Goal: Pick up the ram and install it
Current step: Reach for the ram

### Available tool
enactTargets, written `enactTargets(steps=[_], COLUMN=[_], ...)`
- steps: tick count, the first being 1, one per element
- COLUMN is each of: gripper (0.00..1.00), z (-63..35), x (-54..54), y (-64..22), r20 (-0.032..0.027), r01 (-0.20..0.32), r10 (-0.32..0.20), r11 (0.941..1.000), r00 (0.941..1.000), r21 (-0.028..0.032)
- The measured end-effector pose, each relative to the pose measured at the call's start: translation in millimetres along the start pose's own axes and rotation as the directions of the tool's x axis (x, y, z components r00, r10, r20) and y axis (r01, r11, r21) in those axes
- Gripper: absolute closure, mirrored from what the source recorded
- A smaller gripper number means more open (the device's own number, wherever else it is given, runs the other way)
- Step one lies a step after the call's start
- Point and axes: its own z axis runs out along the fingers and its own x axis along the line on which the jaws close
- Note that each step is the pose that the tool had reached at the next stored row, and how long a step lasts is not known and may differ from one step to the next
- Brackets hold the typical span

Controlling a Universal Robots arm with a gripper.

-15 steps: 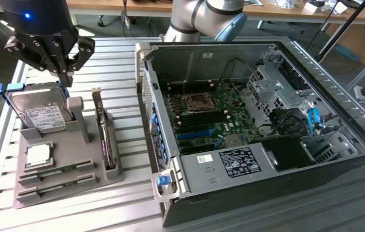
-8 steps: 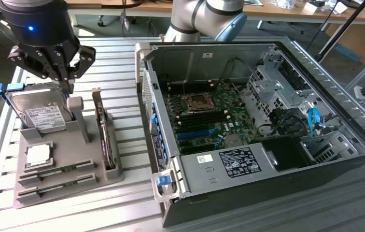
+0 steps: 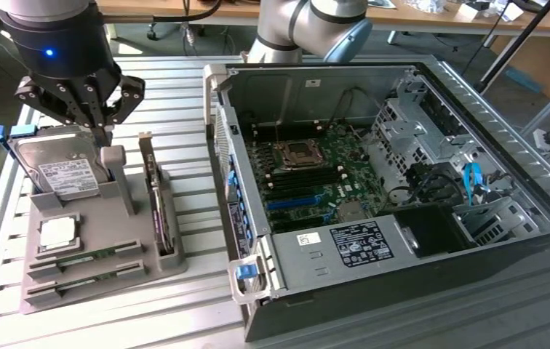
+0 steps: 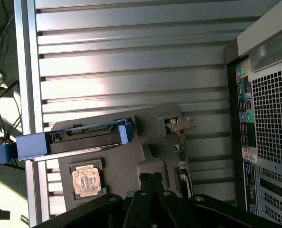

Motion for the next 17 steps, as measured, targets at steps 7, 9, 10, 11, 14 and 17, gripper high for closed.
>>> enactTargets(steps=[7, 9, 10, 11, 14, 17], gripper=[0.89, 0.89, 0.89, 0.89, 0.89, 0.89], z=[-0.4, -0.5, -0.6, -0.8, -1.2, -1.5], x=[-0.7, -1.1, -1.3, -1.4, -2.2, -2.8], y=[-9.6, -14.7, -17.6, -20.3, -29.3, -38.2], r20=[0.0001, 0.0002, 0.0002, 0.0002, 0.0001, 0.0001], r01=[0.000, 0.000, 0.000, 0.000, 0.000, 0.000], r10=[0.000, 0.000, 0.000, 0.000, 0.000, 0.000], r11=[1.0000, 1.0000, 1.0000, 1.0000, 1.0000, 1.0000], r00=[1.0000, 1.0000, 1.0000, 1.0000, 1.0000, 1.0000], r21=[-0.0001, -0.0001, -0.0001, -0.0001, -0.0001, -0.0001])
